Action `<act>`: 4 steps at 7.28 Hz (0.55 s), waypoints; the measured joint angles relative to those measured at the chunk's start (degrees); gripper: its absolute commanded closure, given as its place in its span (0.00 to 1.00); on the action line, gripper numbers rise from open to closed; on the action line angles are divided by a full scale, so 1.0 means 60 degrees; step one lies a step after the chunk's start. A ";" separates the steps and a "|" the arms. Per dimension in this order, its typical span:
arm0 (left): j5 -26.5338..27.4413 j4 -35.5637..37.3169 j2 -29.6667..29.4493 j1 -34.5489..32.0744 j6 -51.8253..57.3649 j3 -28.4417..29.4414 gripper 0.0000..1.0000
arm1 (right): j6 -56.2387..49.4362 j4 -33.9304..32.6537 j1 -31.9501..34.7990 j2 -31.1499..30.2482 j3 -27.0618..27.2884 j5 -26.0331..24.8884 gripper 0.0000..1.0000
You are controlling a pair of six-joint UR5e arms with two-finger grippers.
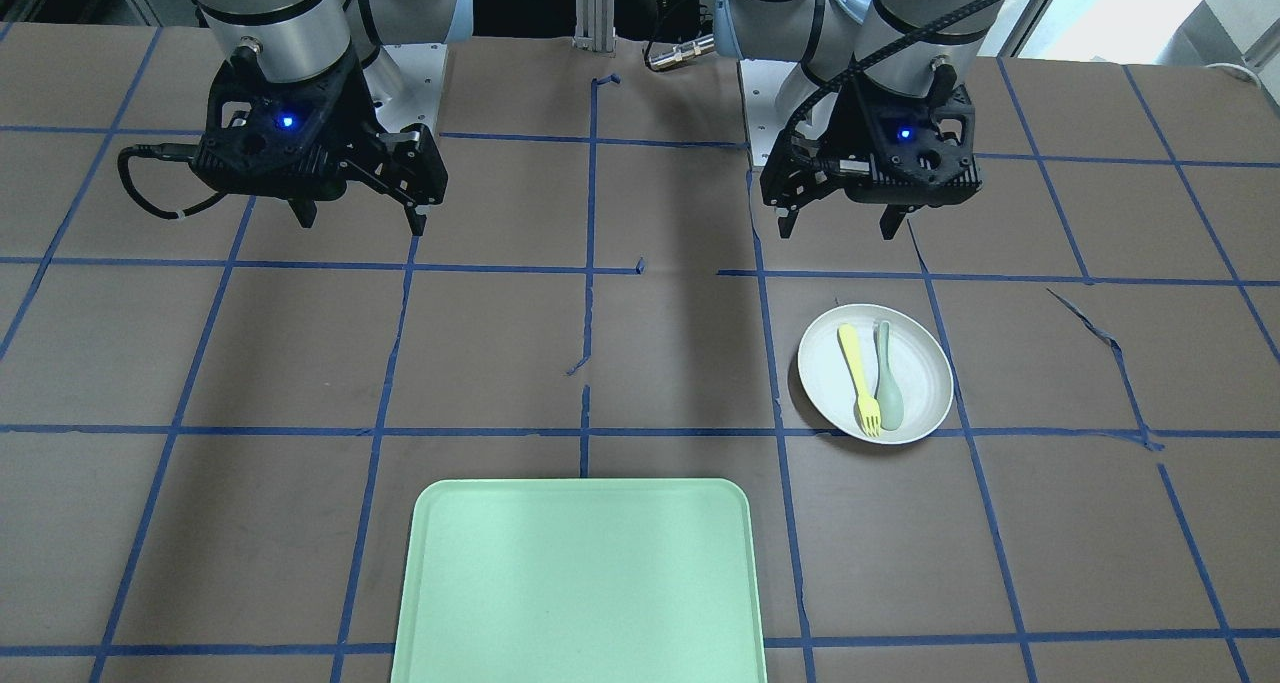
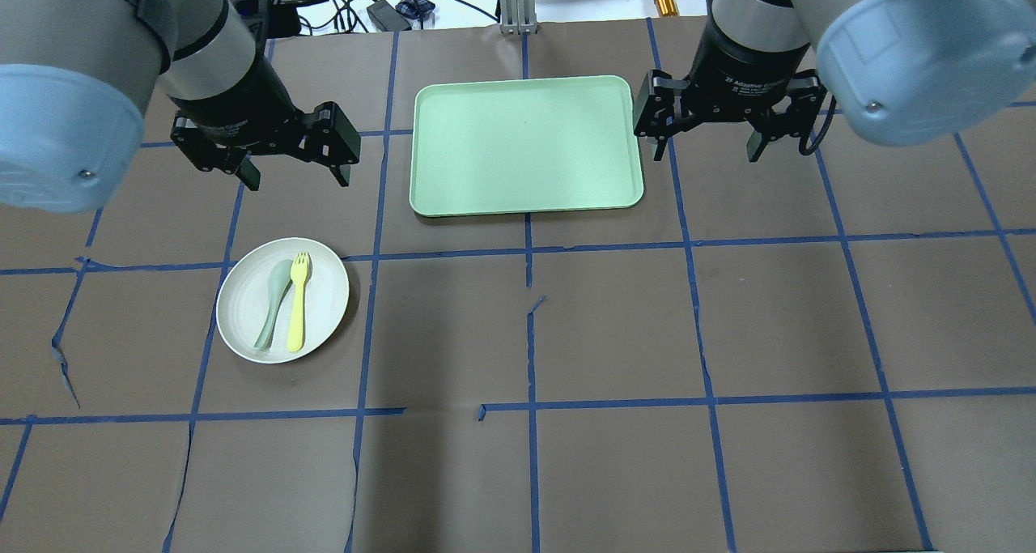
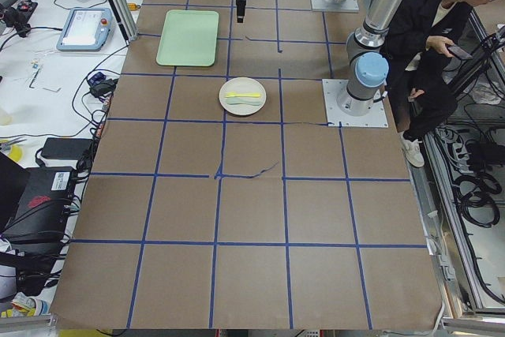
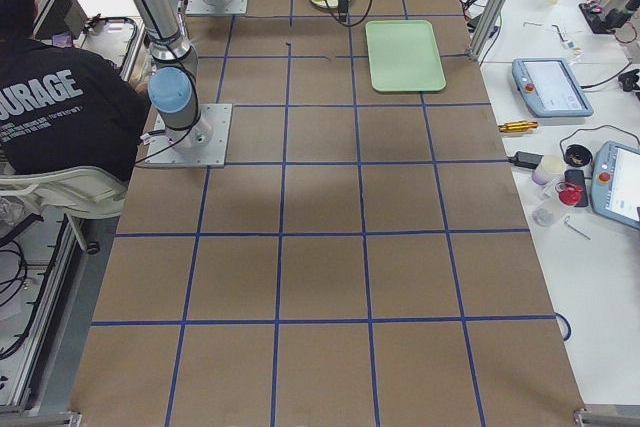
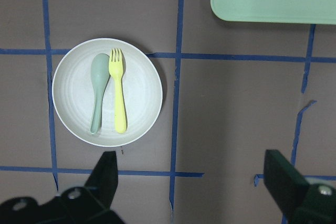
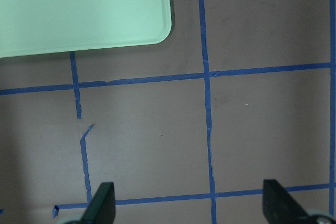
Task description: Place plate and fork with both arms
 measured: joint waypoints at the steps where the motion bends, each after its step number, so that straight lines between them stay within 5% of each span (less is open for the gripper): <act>1: -0.0015 0.0014 -0.0024 -0.0084 -0.0007 -0.0003 0.00 | 0.0000 0.0001 0.0000 0.0009 0.0002 0.0002 0.00; 4: -0.0014 0.0070 -0.0030 -0.0142 -0.0003 -0.0003 0.00 | -0.0003 -0.0001 -0.0001 0.0045 -0.0024 0.0009 0.00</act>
